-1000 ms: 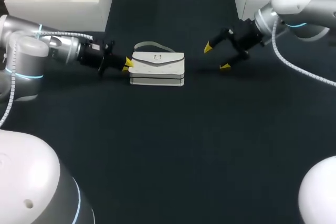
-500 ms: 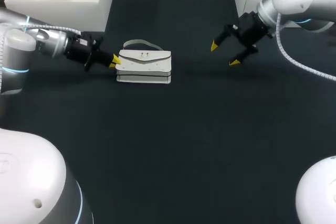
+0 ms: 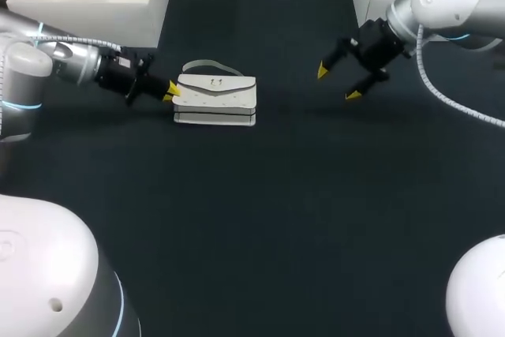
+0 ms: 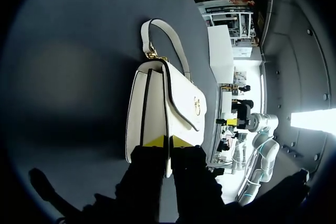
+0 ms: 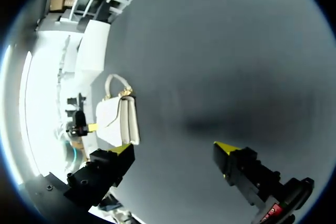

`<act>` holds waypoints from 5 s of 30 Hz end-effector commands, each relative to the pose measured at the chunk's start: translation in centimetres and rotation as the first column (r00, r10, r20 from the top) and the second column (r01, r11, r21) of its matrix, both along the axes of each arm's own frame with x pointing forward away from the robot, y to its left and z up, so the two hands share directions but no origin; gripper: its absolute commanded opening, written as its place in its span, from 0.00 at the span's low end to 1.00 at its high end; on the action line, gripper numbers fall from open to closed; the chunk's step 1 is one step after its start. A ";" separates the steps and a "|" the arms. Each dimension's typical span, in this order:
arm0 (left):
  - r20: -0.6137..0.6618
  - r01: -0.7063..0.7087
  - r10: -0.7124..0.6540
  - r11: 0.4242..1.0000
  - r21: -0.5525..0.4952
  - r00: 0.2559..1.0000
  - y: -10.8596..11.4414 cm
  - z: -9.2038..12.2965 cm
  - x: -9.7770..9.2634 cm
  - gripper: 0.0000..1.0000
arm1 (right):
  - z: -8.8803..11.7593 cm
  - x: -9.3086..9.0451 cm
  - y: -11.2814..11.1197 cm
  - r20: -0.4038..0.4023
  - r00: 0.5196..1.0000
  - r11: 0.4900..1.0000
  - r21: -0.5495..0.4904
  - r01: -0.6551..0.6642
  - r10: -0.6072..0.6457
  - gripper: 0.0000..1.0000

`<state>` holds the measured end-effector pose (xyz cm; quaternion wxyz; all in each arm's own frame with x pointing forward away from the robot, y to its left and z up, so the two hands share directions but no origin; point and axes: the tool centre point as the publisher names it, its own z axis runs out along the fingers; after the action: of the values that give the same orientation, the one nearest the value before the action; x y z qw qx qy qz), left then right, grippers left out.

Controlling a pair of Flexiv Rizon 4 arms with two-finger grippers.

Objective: Pick up the bag, open it, inspect its contents, close it, and place it on the opposite side

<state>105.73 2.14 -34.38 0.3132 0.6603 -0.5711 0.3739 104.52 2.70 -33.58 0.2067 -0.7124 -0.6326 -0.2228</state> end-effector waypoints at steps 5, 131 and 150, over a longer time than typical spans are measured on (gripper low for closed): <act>0.078 0.048 -0.051 0.998 0.034 0.996 3.5 1.0 1.3 0.00 | 2.5 0.6 -3.5 0.046 0.999 0.981 -0.196 -0.013 0.022 1.00; 0.050 -0.007 -0.041 0.706 0.708 0.998 25.9 9.1 -2.9 1.00 | 7.2 0.7 -14.3 0.193 0.981 0.780 -0.618 0.092 0.036 1.00; 0.049 0.011 -0.071 0.666 0.746 0.996 22.5 9.3 -3.0 1.00 | 7.2 0.7 -14.3 0.193 0.981 0.780 -0.618 0.092 0.036 1.00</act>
<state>103.21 25.35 -25.06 0.1110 0.6881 -0.7027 0.1426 105.27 -11.60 -26.39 -0.1063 -0.7245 -0.6771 -0.0731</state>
